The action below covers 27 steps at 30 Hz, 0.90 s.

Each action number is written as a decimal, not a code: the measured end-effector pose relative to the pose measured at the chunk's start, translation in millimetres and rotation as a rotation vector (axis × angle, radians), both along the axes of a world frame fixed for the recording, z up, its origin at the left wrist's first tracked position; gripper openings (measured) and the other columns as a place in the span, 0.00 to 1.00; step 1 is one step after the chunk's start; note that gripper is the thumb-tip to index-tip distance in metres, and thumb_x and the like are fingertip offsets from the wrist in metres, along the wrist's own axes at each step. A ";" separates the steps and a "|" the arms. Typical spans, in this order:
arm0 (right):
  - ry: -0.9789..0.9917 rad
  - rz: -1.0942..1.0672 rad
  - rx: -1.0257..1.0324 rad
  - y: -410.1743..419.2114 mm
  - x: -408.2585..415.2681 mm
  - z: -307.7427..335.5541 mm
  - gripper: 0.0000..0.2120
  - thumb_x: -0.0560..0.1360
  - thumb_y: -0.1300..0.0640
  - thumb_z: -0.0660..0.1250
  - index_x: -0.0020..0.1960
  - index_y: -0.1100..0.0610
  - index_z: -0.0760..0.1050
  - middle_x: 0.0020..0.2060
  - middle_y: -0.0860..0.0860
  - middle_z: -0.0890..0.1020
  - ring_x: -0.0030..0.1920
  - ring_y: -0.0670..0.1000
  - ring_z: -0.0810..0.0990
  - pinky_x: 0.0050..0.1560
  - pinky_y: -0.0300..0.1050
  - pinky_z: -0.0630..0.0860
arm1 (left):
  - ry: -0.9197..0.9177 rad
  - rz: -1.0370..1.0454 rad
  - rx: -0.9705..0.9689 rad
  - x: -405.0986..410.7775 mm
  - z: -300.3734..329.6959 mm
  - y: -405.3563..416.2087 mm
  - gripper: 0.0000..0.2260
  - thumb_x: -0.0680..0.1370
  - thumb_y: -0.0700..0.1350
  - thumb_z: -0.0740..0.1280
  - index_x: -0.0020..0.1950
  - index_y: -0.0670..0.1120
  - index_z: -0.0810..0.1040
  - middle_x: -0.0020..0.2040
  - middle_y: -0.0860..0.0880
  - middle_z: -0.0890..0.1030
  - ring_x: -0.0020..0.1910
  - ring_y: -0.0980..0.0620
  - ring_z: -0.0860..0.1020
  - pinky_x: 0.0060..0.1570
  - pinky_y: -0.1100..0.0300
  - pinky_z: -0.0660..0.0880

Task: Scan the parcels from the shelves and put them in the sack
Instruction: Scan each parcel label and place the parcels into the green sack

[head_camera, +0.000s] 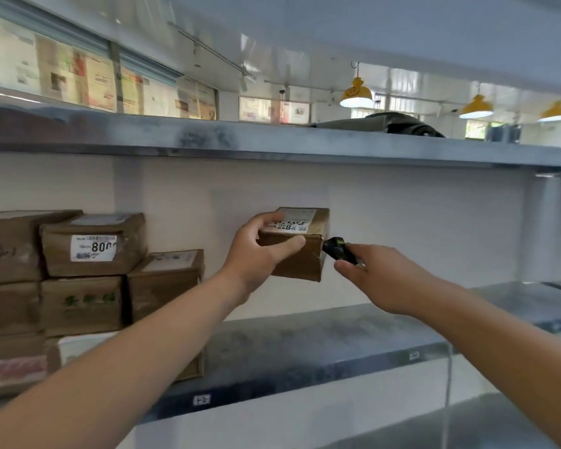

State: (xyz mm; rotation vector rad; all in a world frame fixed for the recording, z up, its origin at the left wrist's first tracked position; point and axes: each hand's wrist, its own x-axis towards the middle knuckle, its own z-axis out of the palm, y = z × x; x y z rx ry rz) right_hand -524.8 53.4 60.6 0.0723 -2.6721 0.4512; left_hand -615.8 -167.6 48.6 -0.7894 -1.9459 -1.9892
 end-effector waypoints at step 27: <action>-0.248 0.012 0.025 175.8 -31.9 -79.1 0.20 0.84 0.36 0.54 0.65 0.47 0.75 0.44 0.48 0.83 0.42 0.49 0.81 0.47 0.49 0.80 | -0.107 -0.068 -0.210 -47.3 -91.1 144.5 0.60 0.51 0.57 0.90 0.72 0.81 0.58 0.71 0.58 0.73 0.68 0.52 0.76 0.62 0.47 0.80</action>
